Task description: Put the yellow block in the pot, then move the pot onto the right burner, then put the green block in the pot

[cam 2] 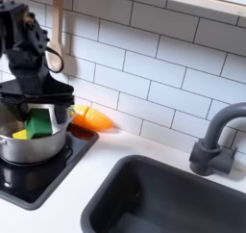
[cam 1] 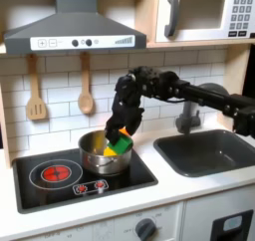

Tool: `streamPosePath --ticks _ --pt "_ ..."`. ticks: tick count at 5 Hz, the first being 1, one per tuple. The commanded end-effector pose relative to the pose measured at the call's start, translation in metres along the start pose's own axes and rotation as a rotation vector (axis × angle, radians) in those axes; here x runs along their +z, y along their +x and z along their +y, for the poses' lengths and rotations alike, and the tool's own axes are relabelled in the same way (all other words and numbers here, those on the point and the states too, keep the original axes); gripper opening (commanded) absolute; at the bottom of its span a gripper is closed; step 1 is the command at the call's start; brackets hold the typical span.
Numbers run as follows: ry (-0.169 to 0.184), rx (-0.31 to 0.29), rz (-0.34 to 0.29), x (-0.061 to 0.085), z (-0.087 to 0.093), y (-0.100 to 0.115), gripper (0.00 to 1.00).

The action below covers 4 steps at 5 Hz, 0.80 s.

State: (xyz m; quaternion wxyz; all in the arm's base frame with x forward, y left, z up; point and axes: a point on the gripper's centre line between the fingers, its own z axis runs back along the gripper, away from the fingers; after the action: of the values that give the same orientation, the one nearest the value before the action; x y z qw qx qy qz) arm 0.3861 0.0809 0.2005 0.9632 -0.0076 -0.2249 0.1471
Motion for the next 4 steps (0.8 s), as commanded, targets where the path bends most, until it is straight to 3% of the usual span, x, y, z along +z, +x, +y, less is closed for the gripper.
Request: streamPosePath --ticks 1,2,4 --pt "0.064 -0.093 -0.183 0.038 -0.013 0.017 1.00" --pt "0.070 -0.098 -0.224 0.048 -0.014 0.017 1.00" --pt "0.125 -0.152 -0.380 0.093 -0.023 0.013 1.00"
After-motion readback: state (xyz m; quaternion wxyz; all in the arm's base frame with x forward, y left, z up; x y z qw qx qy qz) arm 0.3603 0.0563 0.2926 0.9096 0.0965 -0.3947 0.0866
